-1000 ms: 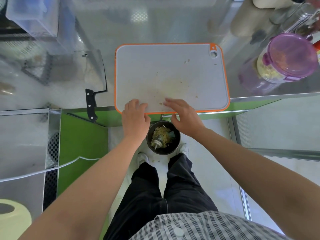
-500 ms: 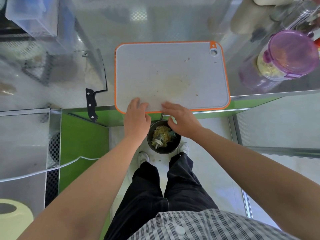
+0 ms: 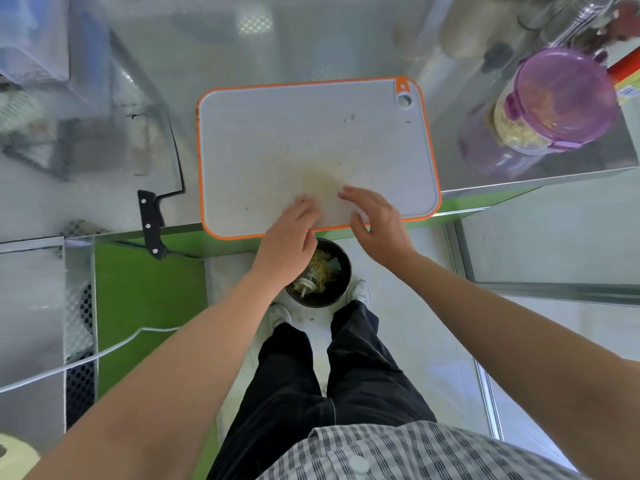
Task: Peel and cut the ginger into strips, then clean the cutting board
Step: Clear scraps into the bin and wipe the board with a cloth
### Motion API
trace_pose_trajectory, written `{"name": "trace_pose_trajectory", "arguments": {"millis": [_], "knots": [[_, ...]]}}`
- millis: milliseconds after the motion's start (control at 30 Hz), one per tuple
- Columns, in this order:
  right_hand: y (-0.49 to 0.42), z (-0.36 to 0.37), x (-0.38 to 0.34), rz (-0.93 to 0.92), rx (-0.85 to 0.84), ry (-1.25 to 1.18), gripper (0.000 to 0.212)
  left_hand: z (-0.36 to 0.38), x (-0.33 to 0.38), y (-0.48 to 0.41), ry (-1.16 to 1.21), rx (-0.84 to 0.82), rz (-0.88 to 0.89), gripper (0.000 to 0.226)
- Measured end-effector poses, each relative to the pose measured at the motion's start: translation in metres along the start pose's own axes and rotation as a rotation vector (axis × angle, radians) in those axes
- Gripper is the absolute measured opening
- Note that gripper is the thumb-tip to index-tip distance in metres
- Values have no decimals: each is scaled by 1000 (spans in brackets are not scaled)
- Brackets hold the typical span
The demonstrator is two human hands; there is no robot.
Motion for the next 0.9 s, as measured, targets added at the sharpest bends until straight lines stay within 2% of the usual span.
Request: {"name": "trace_pose_trajectory", "arguments": {"millis": [100,200,267,300,367,433,500,567,667,700,767,833,900], "knots": [[-12,-8,25,135,11,112,57,-4,17,6,89,71,100,34],[2,13,2,-125,-115,81,47,-13,5,-12,-48,165,6,43],[9,16,-5,-186,-166,40,44,-10,-12,-26,-145,104,-105,55],[5,10,-2,-171,-131,31,46,-6,-17,-30,-153,59,-138,57],[-4,-4,4,-114,-59,19,49,-3,-12,-29,-92,23,-93,49],[-11,-7,6,-99,-100,-12,42,-12,4,-24,27,76,17,37],[-29,-18,9,-60,-85,-49,41,-24,8,-28,63,150,45,33],[-60,-32,24,20,-17,-40,48,-31,-6,-49,-18,202,-32,37],[-100,-20,43,135,-123,67,64,-31,-41,-83,-124,127,-214,53],[-104,-10,44,133,-176,120,65,-26,-50,-89,-114,85,-259,55],[-99,0,27,-14,-218,121,56,-22,-50,-94,-48,61,-223,50],[-91,-10,13,-130,-149,-7,46,-27,-39,-89,3,126,-109,38],[-109,-31,21,-91,-14,-91,48,-33,-36,-84,22,184,-78,35]]}}
Point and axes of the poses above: each hand's wrist, its own y-axis away from the middle knuckle, its own z-axis out of the palm, x = y × z, the point moved 10 cm from there along -y, towards the middle knuckle, and after that the axes turned 5 degrees about -y, right-handed, at the moved point
